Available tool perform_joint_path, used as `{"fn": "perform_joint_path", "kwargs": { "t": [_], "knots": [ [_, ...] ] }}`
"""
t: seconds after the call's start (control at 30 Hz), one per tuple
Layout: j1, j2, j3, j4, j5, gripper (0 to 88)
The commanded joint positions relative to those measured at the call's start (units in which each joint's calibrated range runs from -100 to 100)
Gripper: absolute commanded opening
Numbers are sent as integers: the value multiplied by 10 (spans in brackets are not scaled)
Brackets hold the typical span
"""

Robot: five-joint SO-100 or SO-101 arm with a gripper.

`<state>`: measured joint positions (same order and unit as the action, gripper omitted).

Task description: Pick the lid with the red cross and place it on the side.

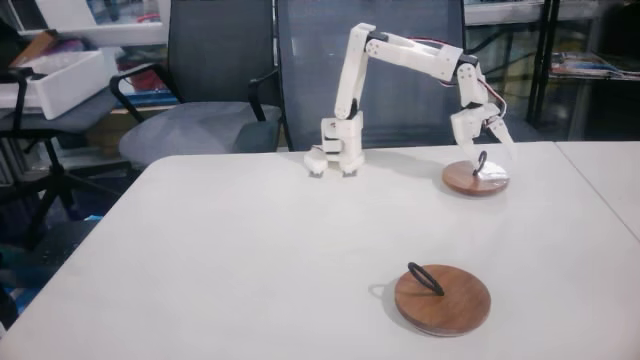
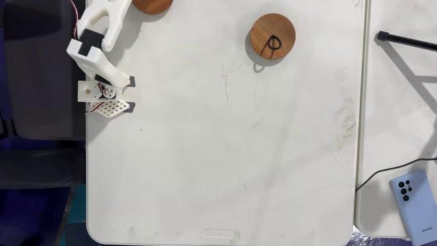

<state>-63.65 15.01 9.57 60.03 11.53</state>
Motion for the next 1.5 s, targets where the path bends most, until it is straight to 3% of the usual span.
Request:
{"fn": "perform_joint_path", "kwargs": {
  "t": [0.0, 1.47],
  "knots": [
    [-5, -12, -11, 4, -2, 267],
    [-21, -66, -3, 68, -31, 261]
  ]
}}
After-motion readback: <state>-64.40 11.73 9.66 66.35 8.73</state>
